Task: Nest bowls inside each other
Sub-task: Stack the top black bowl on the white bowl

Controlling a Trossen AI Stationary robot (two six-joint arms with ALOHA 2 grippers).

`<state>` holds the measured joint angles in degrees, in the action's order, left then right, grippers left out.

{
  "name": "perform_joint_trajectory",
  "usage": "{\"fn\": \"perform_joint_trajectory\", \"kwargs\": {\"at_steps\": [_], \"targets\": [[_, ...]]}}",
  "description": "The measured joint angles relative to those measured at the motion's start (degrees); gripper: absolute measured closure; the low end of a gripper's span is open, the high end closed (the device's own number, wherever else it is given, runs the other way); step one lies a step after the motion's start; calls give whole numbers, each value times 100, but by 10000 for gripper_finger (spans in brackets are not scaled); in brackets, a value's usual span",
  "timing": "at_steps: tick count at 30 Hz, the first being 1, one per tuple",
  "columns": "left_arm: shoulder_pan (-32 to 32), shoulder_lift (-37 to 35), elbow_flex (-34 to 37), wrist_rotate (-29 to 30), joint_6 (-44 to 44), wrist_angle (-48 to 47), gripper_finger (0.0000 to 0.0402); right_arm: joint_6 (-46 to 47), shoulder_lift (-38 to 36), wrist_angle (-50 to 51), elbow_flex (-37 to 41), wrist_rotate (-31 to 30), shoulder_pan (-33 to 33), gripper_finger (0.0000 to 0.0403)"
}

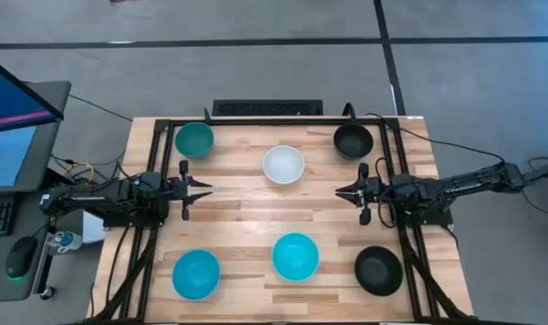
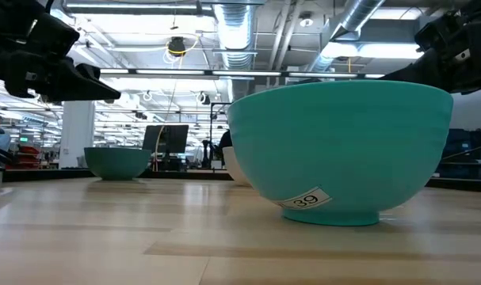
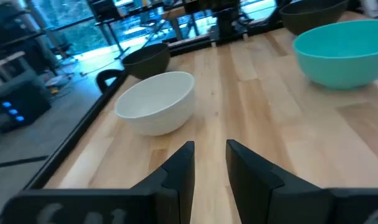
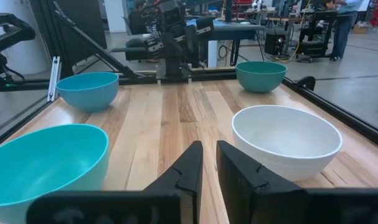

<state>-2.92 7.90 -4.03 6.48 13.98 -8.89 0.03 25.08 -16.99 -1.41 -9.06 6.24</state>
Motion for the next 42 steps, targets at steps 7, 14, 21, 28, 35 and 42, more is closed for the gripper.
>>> {"fn": "perform_joint_trajectory", "kwargs": {"at_steps": [7, 14, 21, 28, 35, 42], "targets": [[-2, 0, 39, -85, -596, 515, 317, -40, 0, -2, 0, 0, 0, 333], [-2, -2, 35, 496, -913, 791, 317, -43, 1, -77, -1, 2, -2, 333], [-2, -2, 24, 597, -2193, 1328, 317, 1486, 2, -739, -2, 3, 9, 333], [-2, -2, 15, 682, -2492, 2143, 317, 2691, 0, -1725, -2, 26, 9, 333], [-2, -2, -178, 908, -2484, 3202, 317, 2046, -5, -2273, -40, 1113, -17, 333], [0, 416, -1270, 744, -3399, 1520, 317, 1570, -9, -1615, -1116, 1417, -39, 333]]}}
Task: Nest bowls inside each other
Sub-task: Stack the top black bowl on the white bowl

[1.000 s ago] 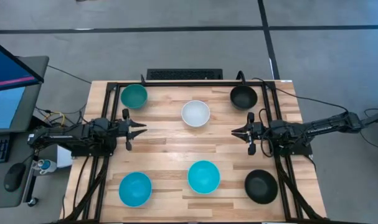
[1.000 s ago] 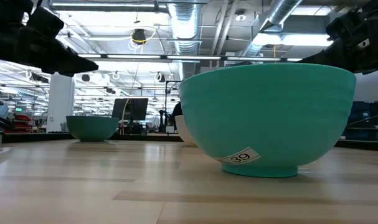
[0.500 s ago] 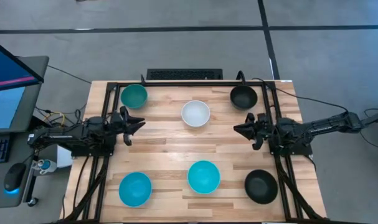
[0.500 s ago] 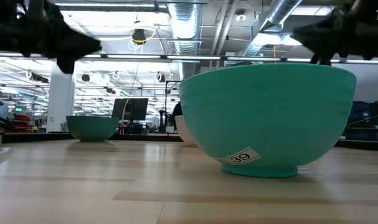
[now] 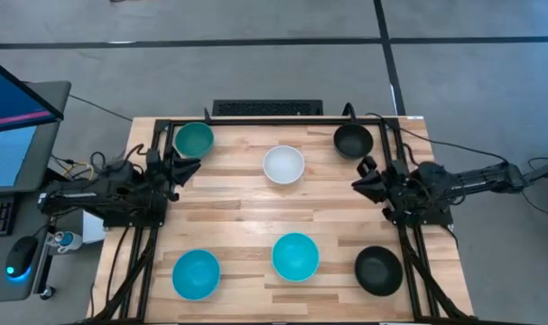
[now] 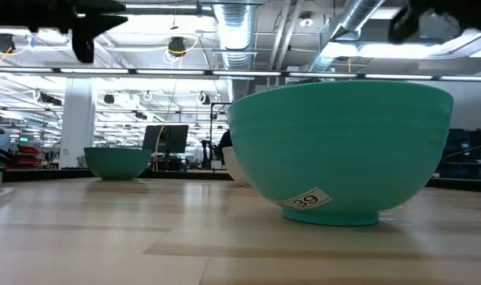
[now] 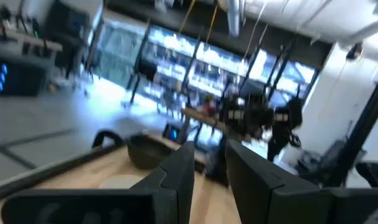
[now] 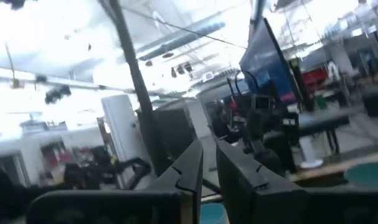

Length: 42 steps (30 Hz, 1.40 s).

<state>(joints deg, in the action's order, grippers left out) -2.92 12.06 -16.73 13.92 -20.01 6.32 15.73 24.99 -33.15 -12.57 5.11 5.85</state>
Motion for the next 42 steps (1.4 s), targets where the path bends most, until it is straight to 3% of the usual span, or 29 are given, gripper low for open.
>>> {"fn": "perform_joint_trajectory", "kwargs": {"at_steps": [5, 8, 15, 19, 29, 36, 42], "targets": [[-2, 944, -1041, -22, 421, -188, 317, -604, 111, 2980, -1429, -5, 0, 333], [-2, 1602, -1849, -182, 844, -552, 317, -671, 447, 4172, -2260, -53, 0, 333], [-2, 3170, -3980, -303, 704, -2819, 317, -1424, 911, 4516, -3634, -63, 0, 333], [-2, 3858, -4990, -309, 537, -3412, 317, -1816, 1043, 4824, -4168, -86, 0, 333], [-59, 5133, -7068, -432, 1088, -4865, 317, -967, 1607, 7170, -5375, -368, 0, 333], [-198, 5754, -7794, -448, 1923, -4843, 317, -1283, 2186, 8596, -6118, -486, 0, 333], [-229, 6286, -8438, -453, 1978, -4835, 317, -1019, 2503, 9897, -6553, -1424, 0, 333]]}}
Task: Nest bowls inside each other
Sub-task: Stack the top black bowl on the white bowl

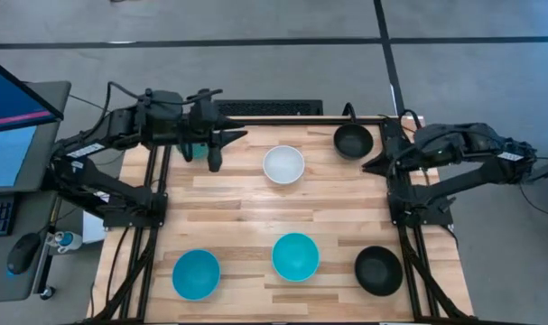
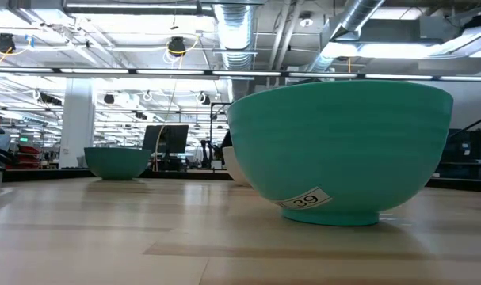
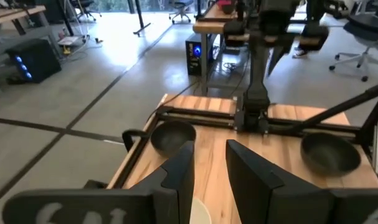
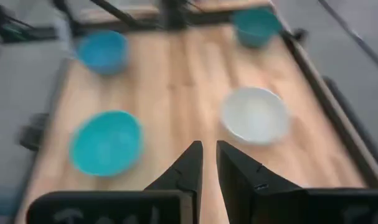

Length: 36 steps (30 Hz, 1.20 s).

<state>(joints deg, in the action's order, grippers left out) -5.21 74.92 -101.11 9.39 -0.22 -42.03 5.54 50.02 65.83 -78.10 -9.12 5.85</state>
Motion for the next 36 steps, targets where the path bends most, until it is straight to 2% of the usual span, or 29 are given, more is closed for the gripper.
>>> {"fn": "perform_joint_trajectory", "kwargs": {"at_steps": [6, 9, 14, 20, 29, 33, 36], "targets": [[0, 467, -565, -3, 7, -70, 317, 67, -5, 878, -16, -1477, -4, 333], [0, 608, -815, 15, 166, -170, 317, 498, -16, 1396, -16, -1727, -152, 333], [0, 684, -980, 204, 375, -206, 317, 1073, -14, 2221, 1, -1213, -663, 333], [0, 646, -989, 175, 418, -324, 317, 792, -11, 1930, 392, -982, -1209, 333], [0, 639, -989, -18, 480, -487, 317, 6, 48, 502, 2025, 133, -2307, 333], [-27, 679, -985, -243, 553, -657, 317, -69, 92, -263, 2671, 201, -2725, 333], [-132, 675, -983, -205, 222, -720, 317, -127, 101, -881, 2972, 238, -2993, 333]]}}
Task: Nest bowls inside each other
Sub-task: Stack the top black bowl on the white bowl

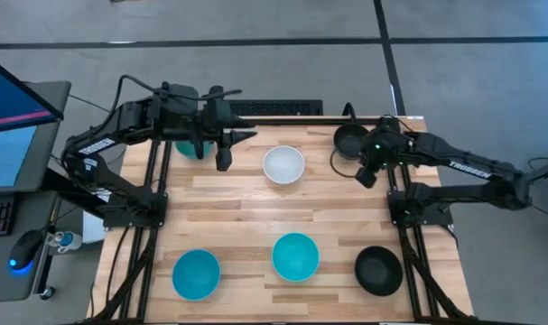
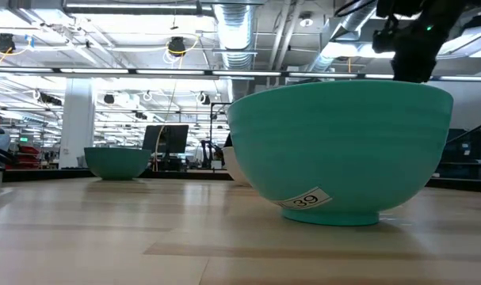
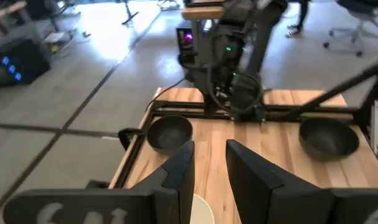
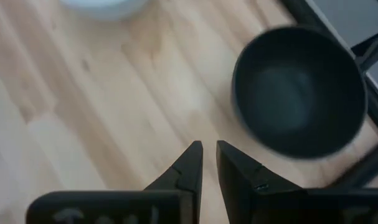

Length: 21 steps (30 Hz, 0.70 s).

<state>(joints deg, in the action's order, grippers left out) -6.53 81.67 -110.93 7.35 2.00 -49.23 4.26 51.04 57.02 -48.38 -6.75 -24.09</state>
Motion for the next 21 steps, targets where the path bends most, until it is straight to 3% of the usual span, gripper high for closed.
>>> {"fn": "perform_joint_trajectory", "kwargs": {"at_steps": [9, 15, 21], "targets": [[-88, 83, -4, 814, -297, -129, 317, -51, -3, -486, 113, 197, -755, 333], [-81, 357, 0, 232, -44, -286, 317, -249, 193, -436, 113, 315, -1314, 333], [-109, 759, 4, -162, 299, -168, 317, -633, 936, -329, 113, 870, -1703, 333]]}}
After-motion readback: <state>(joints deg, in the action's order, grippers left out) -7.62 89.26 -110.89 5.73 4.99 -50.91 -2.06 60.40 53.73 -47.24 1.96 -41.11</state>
